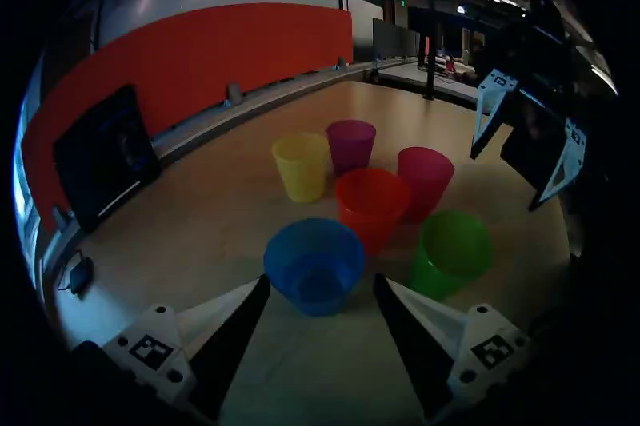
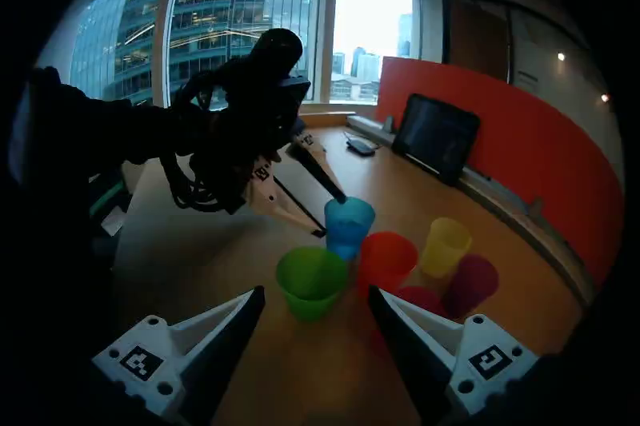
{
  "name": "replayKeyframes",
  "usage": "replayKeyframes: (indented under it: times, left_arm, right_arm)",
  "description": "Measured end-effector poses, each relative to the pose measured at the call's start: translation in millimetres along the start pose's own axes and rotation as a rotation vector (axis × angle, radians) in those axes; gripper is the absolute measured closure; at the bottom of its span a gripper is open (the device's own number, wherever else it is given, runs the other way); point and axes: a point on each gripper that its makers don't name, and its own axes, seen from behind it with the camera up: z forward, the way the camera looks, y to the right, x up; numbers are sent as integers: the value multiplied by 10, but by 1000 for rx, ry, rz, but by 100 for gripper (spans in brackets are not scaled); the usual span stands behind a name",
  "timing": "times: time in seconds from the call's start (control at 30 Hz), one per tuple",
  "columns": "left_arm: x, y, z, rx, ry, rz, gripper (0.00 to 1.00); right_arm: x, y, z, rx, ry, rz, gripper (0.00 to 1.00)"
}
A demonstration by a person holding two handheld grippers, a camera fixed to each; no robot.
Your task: Pour water
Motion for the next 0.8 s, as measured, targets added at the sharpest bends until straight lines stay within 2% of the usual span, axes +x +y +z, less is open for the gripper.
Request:
replayKeyframes:
  times: [0.3,0.6,0.8]
  left_arm:
    - [41,-43,167,-8,-4,-21,4]
    - [58,-69,248,-6,-8,-19,4]
    - [73,-65,275,-7,-3,-20,12]
  right_arm:
    - [-29,44,-2,-5,-2,7,0]
    - [-33,71,-2,-10,-1,12,0]
    - [-42,82,7,-8,1,15,0]
